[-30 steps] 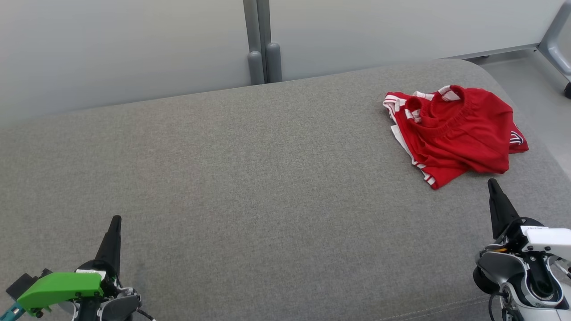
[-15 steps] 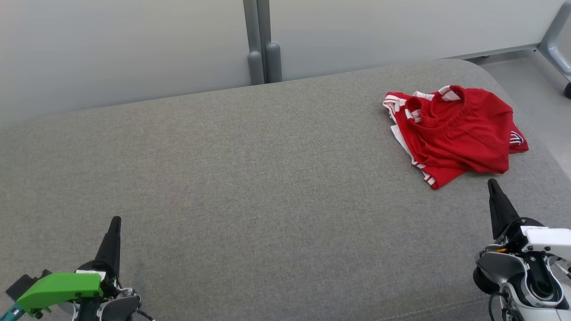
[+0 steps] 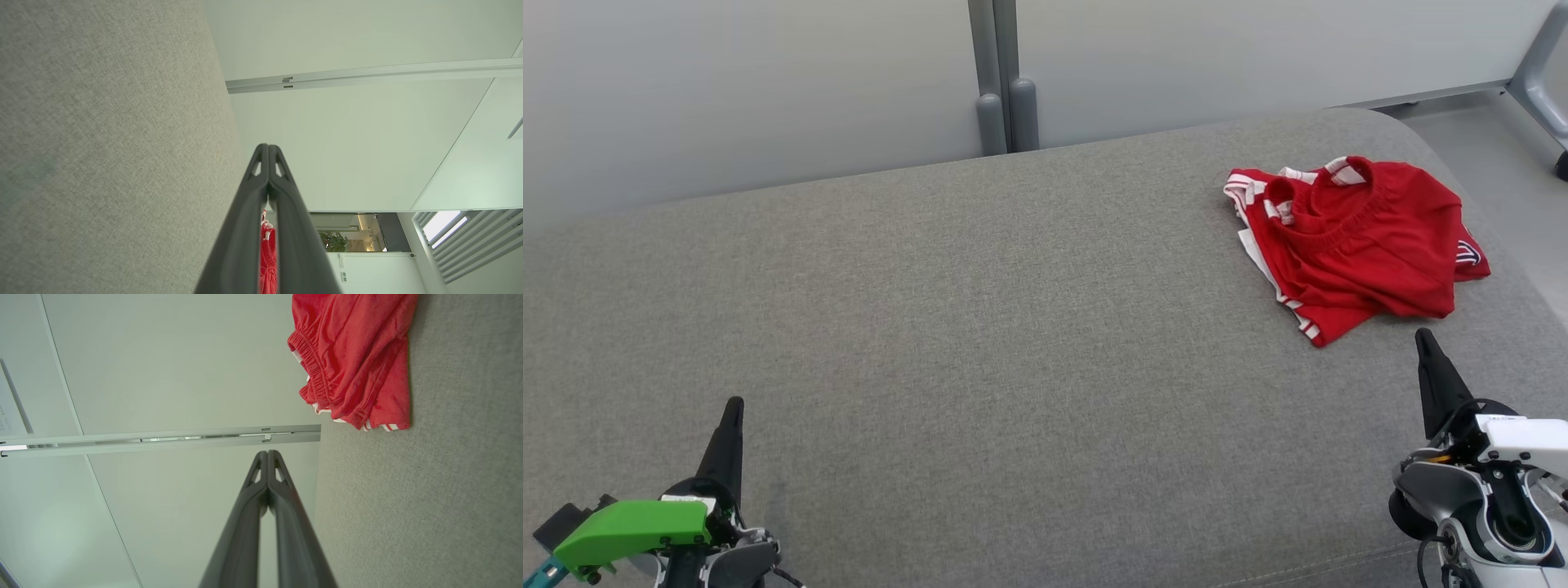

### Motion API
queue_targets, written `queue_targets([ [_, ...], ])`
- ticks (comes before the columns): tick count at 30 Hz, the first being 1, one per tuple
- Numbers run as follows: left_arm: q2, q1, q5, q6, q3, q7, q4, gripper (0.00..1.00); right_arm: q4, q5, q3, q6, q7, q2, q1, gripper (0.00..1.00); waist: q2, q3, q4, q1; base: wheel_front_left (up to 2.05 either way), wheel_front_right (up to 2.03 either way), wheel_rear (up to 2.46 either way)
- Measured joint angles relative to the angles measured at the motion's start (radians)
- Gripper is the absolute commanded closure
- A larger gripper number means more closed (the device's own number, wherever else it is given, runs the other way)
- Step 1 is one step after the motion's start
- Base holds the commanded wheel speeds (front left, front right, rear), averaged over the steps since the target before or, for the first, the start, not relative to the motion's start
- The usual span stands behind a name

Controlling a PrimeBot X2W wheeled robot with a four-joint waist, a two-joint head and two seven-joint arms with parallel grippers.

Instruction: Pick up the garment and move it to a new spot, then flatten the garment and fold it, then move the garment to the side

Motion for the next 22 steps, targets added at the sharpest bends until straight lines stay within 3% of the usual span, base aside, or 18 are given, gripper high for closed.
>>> queue_targets([
  [22,-0.001,-0.001,0.000,0.000,0.002,0.003,0.002,1.00,0.001,0.000,-0.002,0.000,0.001,0.001,0.000,1.00,0.0000,0.000,0.000,0.0000,0.00,0.00,0.00],
])
